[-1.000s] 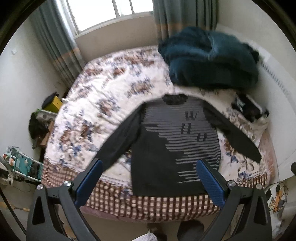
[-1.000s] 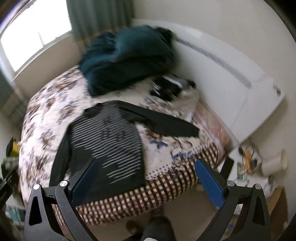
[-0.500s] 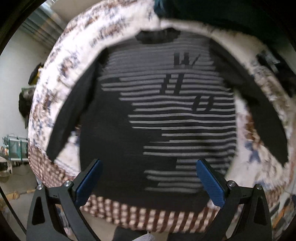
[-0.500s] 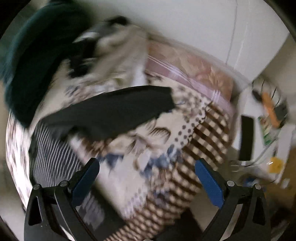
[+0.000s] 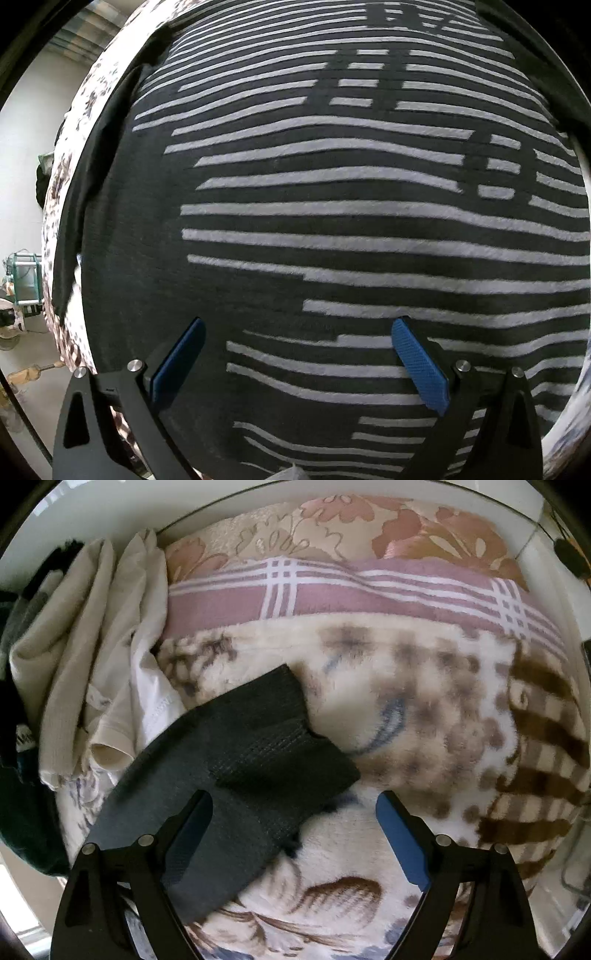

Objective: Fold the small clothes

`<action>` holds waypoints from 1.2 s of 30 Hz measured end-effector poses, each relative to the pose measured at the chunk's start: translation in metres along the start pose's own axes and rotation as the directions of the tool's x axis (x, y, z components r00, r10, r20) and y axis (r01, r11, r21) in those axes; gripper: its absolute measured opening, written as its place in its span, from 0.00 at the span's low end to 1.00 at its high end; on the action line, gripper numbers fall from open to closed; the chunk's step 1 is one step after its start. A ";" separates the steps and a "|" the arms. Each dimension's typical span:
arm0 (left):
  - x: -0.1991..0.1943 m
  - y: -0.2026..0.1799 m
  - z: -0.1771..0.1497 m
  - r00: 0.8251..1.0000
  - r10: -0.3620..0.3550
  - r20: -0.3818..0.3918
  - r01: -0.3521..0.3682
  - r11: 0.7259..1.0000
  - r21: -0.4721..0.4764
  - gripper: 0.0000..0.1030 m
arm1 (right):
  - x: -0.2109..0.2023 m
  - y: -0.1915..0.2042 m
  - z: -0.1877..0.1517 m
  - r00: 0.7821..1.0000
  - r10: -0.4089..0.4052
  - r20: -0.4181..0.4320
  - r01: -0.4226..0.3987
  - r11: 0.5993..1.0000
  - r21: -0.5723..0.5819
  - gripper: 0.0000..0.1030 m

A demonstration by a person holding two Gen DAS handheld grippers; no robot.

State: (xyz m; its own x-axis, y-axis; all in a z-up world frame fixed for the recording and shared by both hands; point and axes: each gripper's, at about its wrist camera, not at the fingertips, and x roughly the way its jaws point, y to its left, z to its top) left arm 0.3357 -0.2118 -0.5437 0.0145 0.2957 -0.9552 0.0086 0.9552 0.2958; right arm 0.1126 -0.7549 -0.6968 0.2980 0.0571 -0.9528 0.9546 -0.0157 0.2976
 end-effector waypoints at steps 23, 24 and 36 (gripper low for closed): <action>-0.010 0.056 -0.079 0.998 0.062 0.002 -0.062 0.998 0.023 1.00 | 0.041 0.080 -0.331 0.883 -0.452 -0.128 0.128 0.494 -0.860 0.85; -0.011 0.053 -0.078 0.998 0.058 0.010 -0.058 0.998 0.032 1.00 | 0.037 0.071 -0.320 0.879 -0.458 -0.135 0.134 0.508 -0.851 0.85; -0.010 0.008 -0.042 0.997 0.014 0.071 -0.019 0.997 0.073 1.00 | -0.019 -0.009 -0.101 0.999 0.045 -0.017 -0.046 0.996 -0.071 0.85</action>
State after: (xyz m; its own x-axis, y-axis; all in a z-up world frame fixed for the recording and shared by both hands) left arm 0.2934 -0.2066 -0.5318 0.0861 0.3073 -0.9477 0.0808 0.9460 0.3141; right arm 0.0984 -0.6549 -0.6753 0.3402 0.0736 -0.9375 0.9374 0.0524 0.3443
